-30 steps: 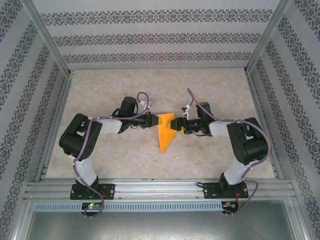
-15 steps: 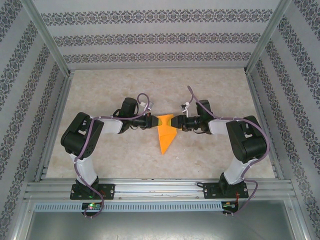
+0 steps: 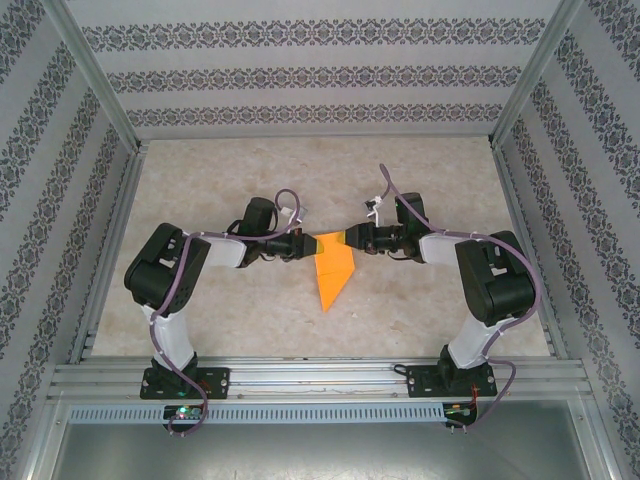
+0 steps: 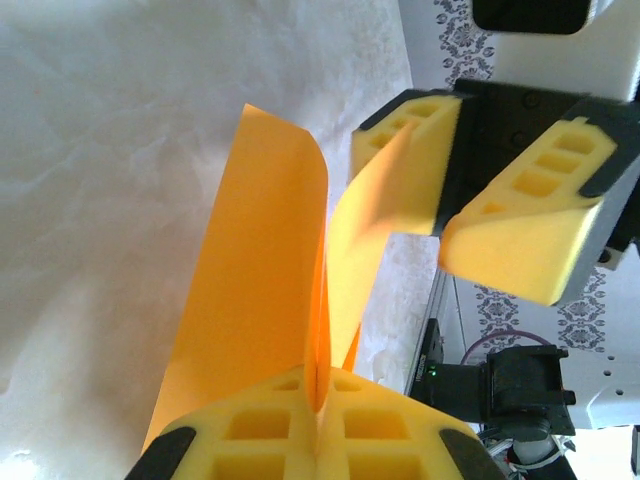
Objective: Fold a paper plane with a square sheet of paper (fold left side to right side)
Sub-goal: Place the paper at the center of the table.
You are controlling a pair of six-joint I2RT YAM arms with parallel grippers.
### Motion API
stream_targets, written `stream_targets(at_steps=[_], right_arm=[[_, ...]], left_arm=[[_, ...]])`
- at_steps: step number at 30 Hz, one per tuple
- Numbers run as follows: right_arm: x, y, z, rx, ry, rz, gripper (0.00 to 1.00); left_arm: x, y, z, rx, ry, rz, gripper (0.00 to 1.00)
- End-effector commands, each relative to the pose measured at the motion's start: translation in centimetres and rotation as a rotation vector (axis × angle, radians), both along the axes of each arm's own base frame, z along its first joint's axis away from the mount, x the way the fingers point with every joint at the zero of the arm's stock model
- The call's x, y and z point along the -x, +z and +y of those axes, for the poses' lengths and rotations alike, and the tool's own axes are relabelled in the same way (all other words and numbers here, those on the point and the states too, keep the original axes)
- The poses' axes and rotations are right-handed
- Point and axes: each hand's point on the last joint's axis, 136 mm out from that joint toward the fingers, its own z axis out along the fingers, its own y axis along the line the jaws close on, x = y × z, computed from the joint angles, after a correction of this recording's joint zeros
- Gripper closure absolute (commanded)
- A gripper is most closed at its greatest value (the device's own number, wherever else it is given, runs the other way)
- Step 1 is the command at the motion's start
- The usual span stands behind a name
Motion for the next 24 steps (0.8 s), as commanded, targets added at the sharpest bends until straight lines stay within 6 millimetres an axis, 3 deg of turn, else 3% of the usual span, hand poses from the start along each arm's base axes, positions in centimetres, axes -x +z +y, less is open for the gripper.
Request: stream_targets(at_steps=[1, 9, 14, 18, 24], right_arm=[[-0.5, 0.0, 0.2, -0.008, 0.016, -0.009, 0.68], [-0.8, -1.5, -0.1, 0.029, -0.017, 0.032, 1.00], [-1.0, -2.1, -0.3, 0.042, -0.037, 0.053, 1.00], [-1.1, -2.2, -0.3, 0.047, -0.048, 0.070, 1.00], [-1.0, -2.2, -0.6, 0.078, -0.065, 0.145, 1.00]], left_arm=[[0.5, -1.5, 0.6, -0.022, -0.007, 0.018, 1.00], [0.9, -1.8, 0.9, -0.045, -0.004, 0.010, 0.90], [1.0, -1.9, 1.3, -0.078, 0.002, -0.009, 0.72], [1.1, -1.6, 2.5, -0.173, 0.034, -0.068, 0.50], [1.5, 0.4, 5.2, -0.358, 0.085, -0.206, 0.44]])
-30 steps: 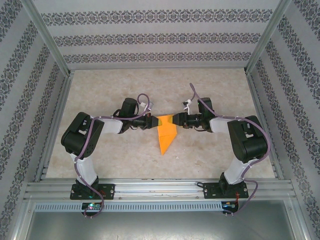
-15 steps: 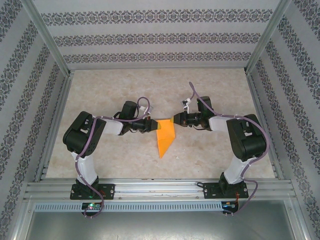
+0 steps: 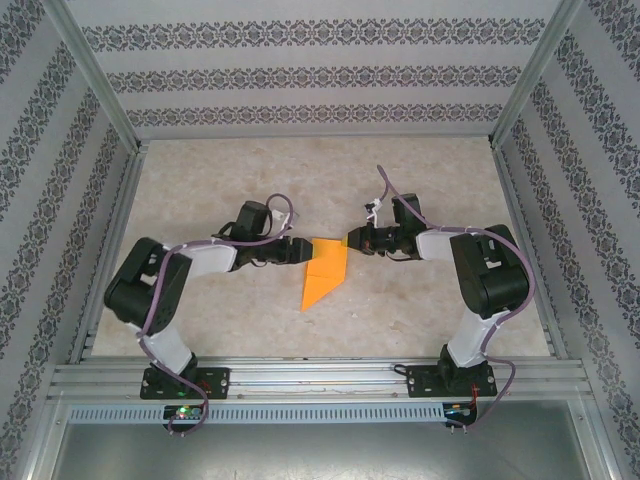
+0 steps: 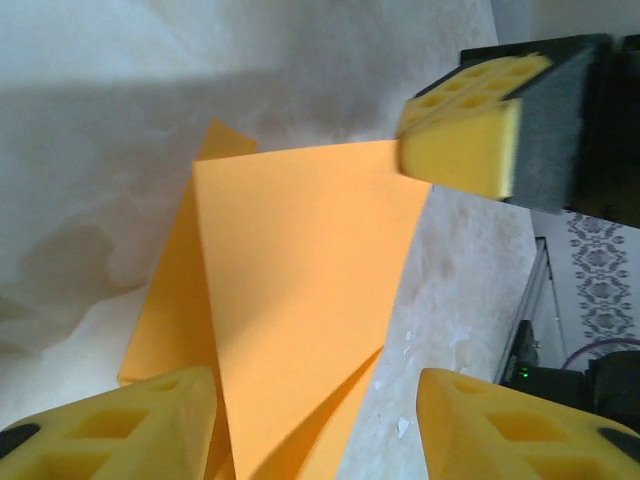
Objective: Fold a paper plane with a square sheet of paper (fold left side to right side)
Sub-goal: Place the paper at the center of the table, then fold the wing for the fifth time at the center of the table.
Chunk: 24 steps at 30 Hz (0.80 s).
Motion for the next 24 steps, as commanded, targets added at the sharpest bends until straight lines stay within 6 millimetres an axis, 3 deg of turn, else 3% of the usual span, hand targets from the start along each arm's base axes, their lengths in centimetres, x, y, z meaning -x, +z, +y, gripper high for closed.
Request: stream_targets(at_steps=[1, 6, 13, 20, 24], right_arm=[[-0.3, 0.0, -0.3, 0.034, -0.024, 0.056, 1.00], [0.3, -0.8, -1.6, 0.117, -0.078, 0.195, 1.00], [0.1, -1.0, -2.8, 0.098, -0.182, 0.348, 1.00], [-0.2, -0.6, -2.7, 0.087, -0.204, 0.378, 1.00], [-0.2, -0.7, -2.7, 0.088, -0.212, 0.387, 1.00]], left_arm=[[0.7, 0.5, 2.4, -0.185, 0.014, -0.108, 0.44], [3.5, 1.9, 2.2, -0.438, -0.084, -0.244, 0.44], [7.5, 2.3, -1.4, -0.669, -0.238, -0.387, 0.40], [9.6, 0.1, -5.2, -0.836, -0.362, -0.447, 0.37], [9.9, -1.6, -6.2, -0.946, -0.412, -0.467, 0.35]])
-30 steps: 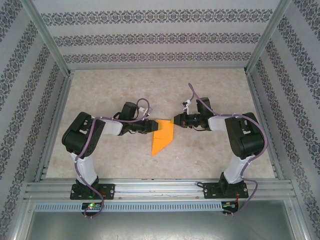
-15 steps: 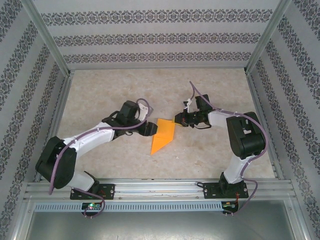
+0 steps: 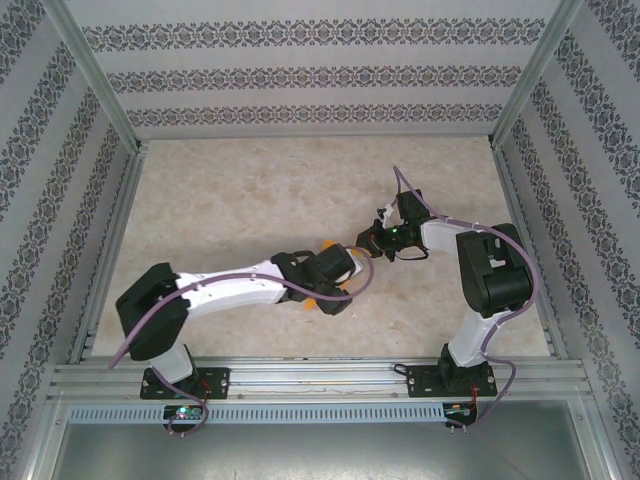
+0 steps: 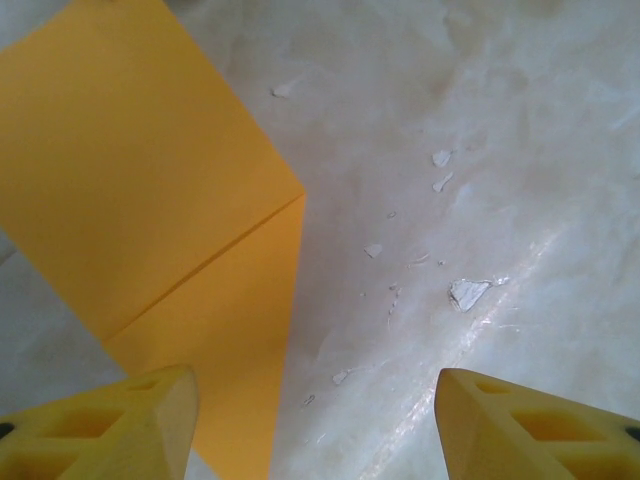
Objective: Fold a paper plane with a square sheet of paper (fold left side to right side)
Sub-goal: Fold the wing for the fifth time at the center of the table.
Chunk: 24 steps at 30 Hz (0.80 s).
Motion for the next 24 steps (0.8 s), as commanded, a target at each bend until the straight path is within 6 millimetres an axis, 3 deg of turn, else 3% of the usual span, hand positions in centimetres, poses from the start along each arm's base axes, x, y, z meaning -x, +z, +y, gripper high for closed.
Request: stream_targets(at_steps=[1, 15, 24], right_arm=[[-0.7, 1.1, 0.0, 0.000, -0.022, -0.007, 1.00], [-0.7, 0.7, 0.0, 0.006, -0.023, 0.003, 1.00], [-0.8, 0.6, 0.0, 0.010, -0.023, 0.003, 1.00]], left_arm=[[0.0, -1.4, 1.4, -0.183, -0.019, -0.059, 0.35], [-2.1, -5.1, 1.9, -0.353, 0.055, -0.136, 0.35], [-2.4, -5.4, 2.3, -0.370, 0.075, -0.159, 0.53]])
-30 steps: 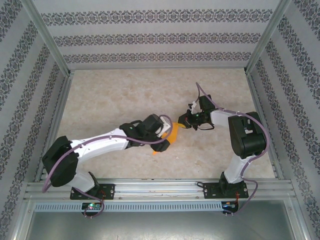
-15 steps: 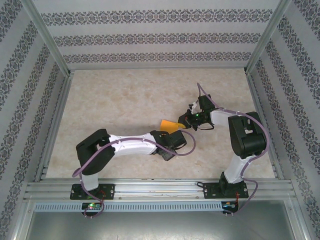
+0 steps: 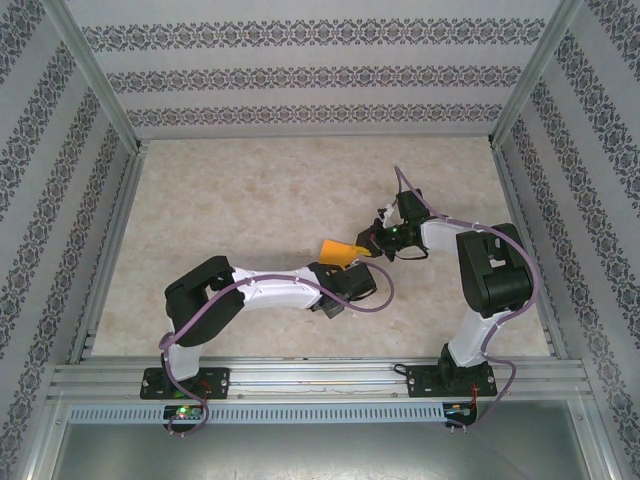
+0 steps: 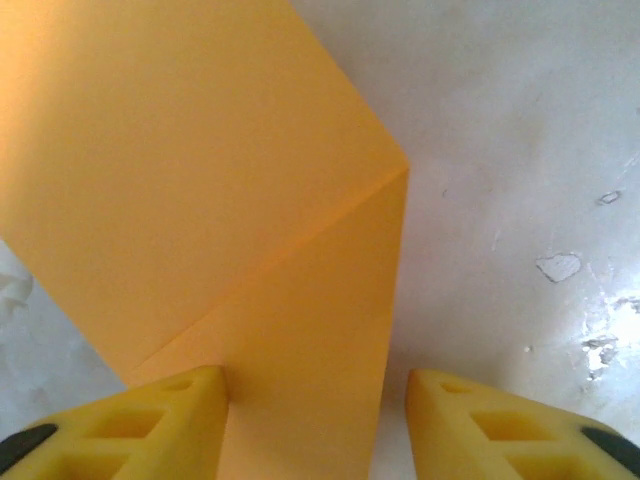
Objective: Fold a paper plane with a square sheet of paper (fold left side to right side)
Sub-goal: Fold the wing for the fifth time at the center of the table.
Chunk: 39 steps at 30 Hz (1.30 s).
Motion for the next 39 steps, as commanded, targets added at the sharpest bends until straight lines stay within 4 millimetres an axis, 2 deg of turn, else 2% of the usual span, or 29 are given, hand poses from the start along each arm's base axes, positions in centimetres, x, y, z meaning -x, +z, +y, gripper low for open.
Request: stream_targets(at_steps=[1, 12, 16, 19, 23, 28, 32, 35, 39], right_arm=[[-0.7, 0.6, 0.0, 0.010, -0.008, -0.011, 1.00], [-0.6, 0.4, 0.0, 0.015, -0.006, -0.010, 1.00], [-0.8, 0.7, -0.4, 0.034, -0.013, -0.036, 1.00], [-1.1, 1.4, -1.0, 0.059, -0.026, -0.072, 0.94], [-1.4, 2.1, -3.1, 0.132, -0.059, -0.115, 0.81], [-0.6, 2.2, -6.7, 0.270, -0.090, -0.147, 0.69], [0.4, 2.3, -8.9, 0.322, -0.122, -0.179, 0.63], [1.1, 2.3, -9.8, 0.337, -0.131, -0.206, 0.61], [1.9, 2.6, -9.8, 0.319, -0.127, -0.244, 0.58]], left_arm=[[-0.1, -0.1, 0.9, -0.052, 0.018, -0.029, 0.56], [-0.6, 0.4, 1.8, -0.062, 0.041, -0.080, 0.75], [-0.5, 0.6, 1.8, -0.044, 0.054, -0.084, 0.85], [-0.5, 0.8, 1.8, -0.026, 0.068, -0.087, 0.92], [-0.6, 1.5, 1.5, 0.013, 0.082, -0.093, 1.00], [-0.6, 2.6, 0.5, 0.129, 0.106, -0.015, 1.00], [-0.4, 3.0, -0.4, 0.275, 0.147, 0.132, 1.00], [-0.2, 2.8, -1.2, 0.364, 0.172, 0.256, 1.00], [0.0, 2.6, -2.5, 0.459, 0.205, 0.397, 1.00]])
